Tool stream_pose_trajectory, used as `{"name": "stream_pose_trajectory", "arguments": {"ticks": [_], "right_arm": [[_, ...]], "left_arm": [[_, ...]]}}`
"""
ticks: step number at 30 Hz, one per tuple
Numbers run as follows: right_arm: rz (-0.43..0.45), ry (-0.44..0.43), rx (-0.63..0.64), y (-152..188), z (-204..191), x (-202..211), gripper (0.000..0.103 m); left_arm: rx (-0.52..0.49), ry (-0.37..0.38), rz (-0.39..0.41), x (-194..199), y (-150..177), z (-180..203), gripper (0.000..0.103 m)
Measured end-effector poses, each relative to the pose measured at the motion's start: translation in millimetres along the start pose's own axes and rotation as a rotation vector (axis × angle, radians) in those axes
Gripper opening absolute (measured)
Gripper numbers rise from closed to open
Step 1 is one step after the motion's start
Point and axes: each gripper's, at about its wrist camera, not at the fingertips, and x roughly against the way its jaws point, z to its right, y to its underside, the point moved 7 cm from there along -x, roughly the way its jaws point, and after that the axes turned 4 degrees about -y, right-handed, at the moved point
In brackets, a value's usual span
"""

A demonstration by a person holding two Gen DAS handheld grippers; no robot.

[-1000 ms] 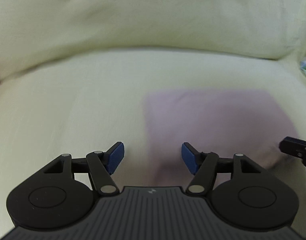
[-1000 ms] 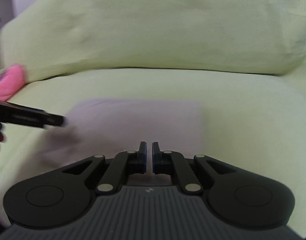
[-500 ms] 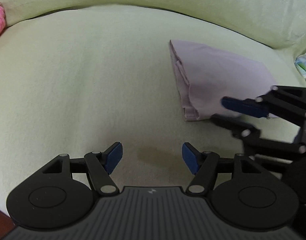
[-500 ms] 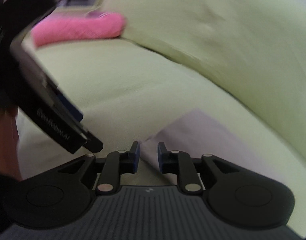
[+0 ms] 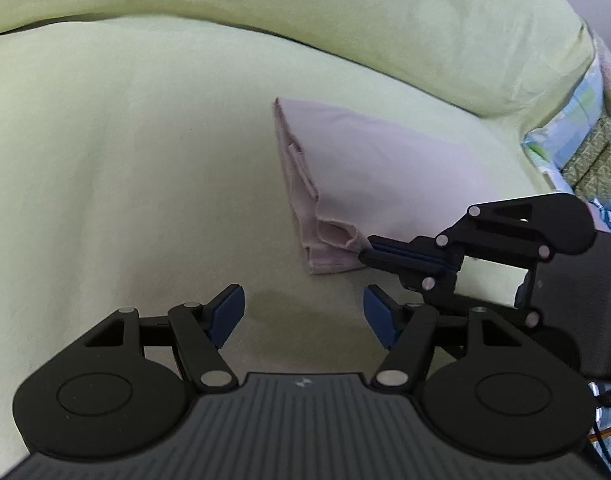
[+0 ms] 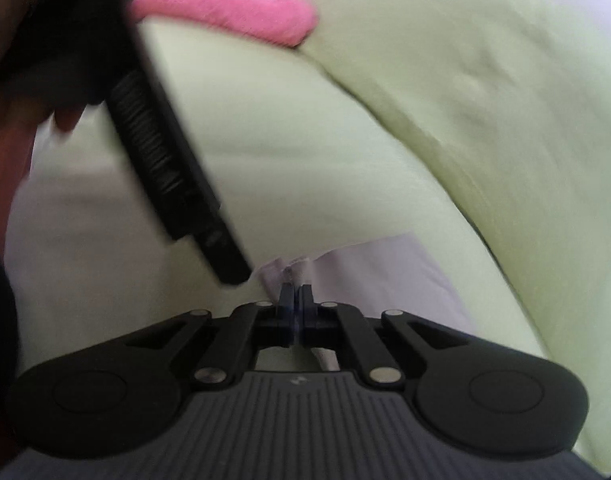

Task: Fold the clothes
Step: 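Grasp the folded edge with the left tool while the right tool pinches beside it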

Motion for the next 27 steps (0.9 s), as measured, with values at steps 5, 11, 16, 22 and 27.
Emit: {"name": "stream_pose_trajectory", "arguments": {"ticks": [5,11,16,22,27], "right_arm": [[0.042,-0.035,-0.140,3.9,6.3,10.5,0.000],[0.070,-0.011,-0.185,10.6,1.7,10.2,0.000],[0.125,0.022,-0.229,16.3,3.3,17.9,0.000],[0.136,0.028,-0.221,21.5,-3.5,22.4,0.000],[0.135,0.031,-0.220,27.3,-4.2,25.6,0.000]], "left_arm": [[0.047,0.075,0.006,-6.9,-15.3,-4.1,0.067],[0.193,0.187,-0.063,-28.4,-32.5,3.6,0.067],[0.238,0.210,-0.083,-37.8,-32.7,6.4,0.067],[0.311,0.260,-0.078,-47.0,-31.5,6.0,0.067],[0.395,0.326,-0.082,-63.8,-36.9,-5.4,0.044]]}}
